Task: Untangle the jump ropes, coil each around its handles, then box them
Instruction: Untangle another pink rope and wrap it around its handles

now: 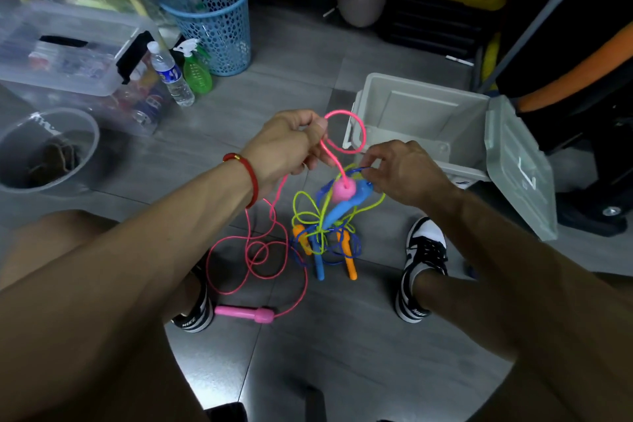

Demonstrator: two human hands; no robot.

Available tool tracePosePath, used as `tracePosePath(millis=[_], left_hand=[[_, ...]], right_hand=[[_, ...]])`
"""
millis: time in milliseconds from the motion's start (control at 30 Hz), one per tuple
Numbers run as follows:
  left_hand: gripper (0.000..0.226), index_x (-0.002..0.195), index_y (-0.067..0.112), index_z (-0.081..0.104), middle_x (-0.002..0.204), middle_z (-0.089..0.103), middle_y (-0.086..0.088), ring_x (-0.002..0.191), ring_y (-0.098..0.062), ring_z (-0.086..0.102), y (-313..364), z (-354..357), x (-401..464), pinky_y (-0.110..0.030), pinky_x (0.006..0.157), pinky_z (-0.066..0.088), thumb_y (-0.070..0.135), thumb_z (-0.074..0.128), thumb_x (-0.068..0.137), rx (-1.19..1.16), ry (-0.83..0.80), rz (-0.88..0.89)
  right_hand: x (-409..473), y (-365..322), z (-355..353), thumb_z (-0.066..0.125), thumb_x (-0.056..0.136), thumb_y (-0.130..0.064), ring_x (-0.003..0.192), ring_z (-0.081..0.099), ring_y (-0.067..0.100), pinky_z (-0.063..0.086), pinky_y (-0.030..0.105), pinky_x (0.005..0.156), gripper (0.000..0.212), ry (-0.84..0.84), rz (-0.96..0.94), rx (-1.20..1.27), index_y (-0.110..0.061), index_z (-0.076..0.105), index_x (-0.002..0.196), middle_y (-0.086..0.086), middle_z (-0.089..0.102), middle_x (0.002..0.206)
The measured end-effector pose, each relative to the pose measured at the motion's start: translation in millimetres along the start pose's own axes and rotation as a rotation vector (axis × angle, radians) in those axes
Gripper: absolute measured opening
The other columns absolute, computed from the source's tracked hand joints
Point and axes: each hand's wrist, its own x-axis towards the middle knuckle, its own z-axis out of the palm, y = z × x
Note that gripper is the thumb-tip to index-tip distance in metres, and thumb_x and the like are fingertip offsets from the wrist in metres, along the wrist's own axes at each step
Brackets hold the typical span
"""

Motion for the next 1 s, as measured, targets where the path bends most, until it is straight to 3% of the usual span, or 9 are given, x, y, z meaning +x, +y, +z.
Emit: tracePosePath(millis=[133, 233, 400, 533, 667, 733, 800, 867, 1000], left_hand=[[0.027, 0.080, 0.019, 0.049, 0.072, 0.071, -0.010, 0.047, -0.012, 0.048, 4, -7, 2, -0.020, 0.042, 0.032, 0.017, 0.045, 0.106, 0.023, 0.075, 0.062], [0.024, 0.081, 0.018, 0.054, 0.073, 0.073, -0.009, 0.047, -0.012, 0.050, 1, -17, 2, -0.023, 0.045, 0.032, 0.016, 0.049, 0.104, 0.002, 0.080, 0.069], [0.020, 0.086, 0.014, 0.064, 0.094, 0.071, -0.019, 0.057, -0.014, 0.051, -6, -21, -8, -0.025, 0.052, 0.035, 0.018, 0.053, 0.103, -0.080, 0.002, 0.048], [0.017, 0.090, 0.016, 0.072, 0.095, 0.068, -0.011, 0.064, -0.012, 0.048, -11, -32, -16, -0.026, 0.059, 0.035, 0.022, 0.059, 0.099, -0.104, 0.013, 0.017], [0.016, 0.094, 0.014, 0.075, 0.096, 0.068, -0.007, 0.067, -0.011, 0.047, -21, -50, -27, -0.026, 0.062, 0.035, 0.022, 0.062, 0.097, -0.168, 0.018, -0.030], [0.017, 0.098, 0.016, 0.076, 0.098, 0.070, -0.004, 0.069, -0.010, 0.047, -24, -58, -35, -0.024, 0.061, 0.035, 0.024, 0.061, 0.097, -0.135, 0.029, -0.020], [0.019, 0.105, 0.013, 0.075, 0.098, 0.072, -0.002, 0.068, -0.004, 0.050, -28, -66, -39, -0.017, 0.059, 0.037, 0.023, 0.061, 0.098, -0.072, 0.088, 0.027], [0.021, 0.111, 0.011, 0.074, 0.102, 0.073, -0.003, 0.079, -0.002, 0.061, -41, -76, -36, -0.016, 0.071, 0.047, 0.022, 0.063, 0.097, 0.049, 0.147, 0.072], [0.054, 0.142, 0.021, 0.049, 0.134, 0.052, -0.019, 0.126, -0.036, 0.050, -71, -90, -35, -0.037, 0.106, 0.042, 0.034, 0.065, 0.093, 0.790, 0.220, -0.226]], right_hand=[[6, 25, 6, 0.064, 0.086, -0.031, 0.106, 0.058, 0.041, 0.046, 0.036, 0.090, 0.020, 0.044, 0.275, -0.144, -0.013, 0.067, 0.094, 0.019, 0.068, 0.105], [2, 22, 4, 0.059, 0.090, -0.025, 0.108, 0.059, 0.041, 0.049, 0.040, 0.094, 0.024, 0.049, 0.230, -0.255, -0.010, 0.067, 0.107, 0.020, 0.067, 0.112], [-7, -34, 6, 0.076, 0.086, -0.014, 0.106, 0.061, 0.015, 0.050, 0.026, 0.096, 0.042, -0.306, -0.044, 0.491, -0.021, 0.060, 0.124, 0.003, 0.064, 0.119], [-12, -65, 27, 0.074, 0.090, -0.020, 0.104, 0.063, 0.002, 0.050, 0.027, 0.099, 0.033, -0.367, -0.204, 0.597, -0.016, 0.061, 0.120, -0.002, 0.068, 0.113], [-2, -78, 39, 0.074, 0.083, -0.050, 0.103, 0.068, 0.015, 0.054, 0.037, 0.098, 0.044, -0.398, -0.205, 0.528, -0.043, 0.059, 0.124, -0.003, 0.064, 0.124], [2, -84, 52, 0.073, 0.088, -0.036, 0.097, 0.070, 0.014, 0.055, 0.033, 0.095, 0.032, -0.432, -0.216, 0.570, -0.034, 0.066, 0.119, -0.008, 0.070, 0.113], [4, -90, 63, 0.071, 0.091, -0.020, 0.083, 0.066, 0.004, 0.054, 0.024, 0.082, 0.017, -0.443, -0.217, 0.592, -0.023, 0.070, 0.108, -0.012, 0.072, 0.094], [6, -96, 66, 0.070, 0.091, -0.024, 0.071, 0.062, 0.005, 0.052, 0.026, 0.069, 0.006, -0.402, -0.176, 0.564, -0.022, 0.071, 0.097, 0.002, 0.072, 0.085], [9, -107, 64, 0.065, 0.097, -0.022, 0.065, 0.065, 0.027, 0.058, 0.034, 0.058, 0.022, -0.348, -0.016, 0.712, 0.000, 0.065, 0.092, 0.027, 0.070, 0.083]])
